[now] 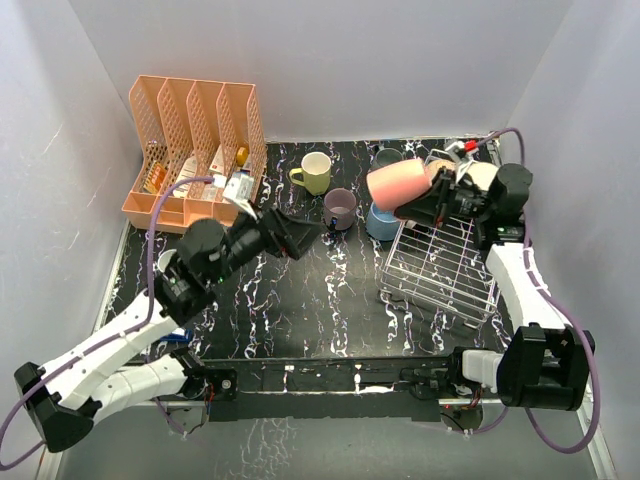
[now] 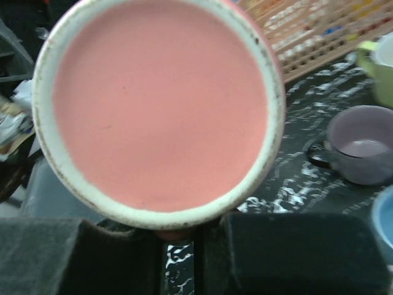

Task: Load the cups into the dish rack
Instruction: Turn the cup upside down in the dish rack.

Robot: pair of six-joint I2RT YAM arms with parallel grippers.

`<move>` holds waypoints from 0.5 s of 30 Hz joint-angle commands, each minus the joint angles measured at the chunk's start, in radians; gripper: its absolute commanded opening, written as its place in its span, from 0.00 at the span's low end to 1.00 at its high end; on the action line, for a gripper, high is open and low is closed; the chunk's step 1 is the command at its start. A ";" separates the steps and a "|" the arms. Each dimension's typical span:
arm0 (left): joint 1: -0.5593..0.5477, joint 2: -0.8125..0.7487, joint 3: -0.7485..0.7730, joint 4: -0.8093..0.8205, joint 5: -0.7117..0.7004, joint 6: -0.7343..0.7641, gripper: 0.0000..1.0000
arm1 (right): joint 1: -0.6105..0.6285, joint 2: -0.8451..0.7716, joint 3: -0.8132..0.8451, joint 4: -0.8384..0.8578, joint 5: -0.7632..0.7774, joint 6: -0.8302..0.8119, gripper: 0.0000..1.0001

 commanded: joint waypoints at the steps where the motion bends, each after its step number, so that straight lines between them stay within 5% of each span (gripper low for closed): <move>1: 0.169 0.080 0.197 -0.504 0.143 0.256 0.97 | -0.115 -0.022 0.130 -0.227 0.047 -0.263 0.08; 6: 0.429 0.159 0.219 -0.618 0.324 0.404 0.97 | -0.197 -0.001 0.269 -0.612 0.217 -0.618 0.08; 15: 0.462 0.046 0.011 -0.588 0.196 0.566 0.97 | -0.243 -0.050 0.315 -0.836 0.608 -0.943 0.08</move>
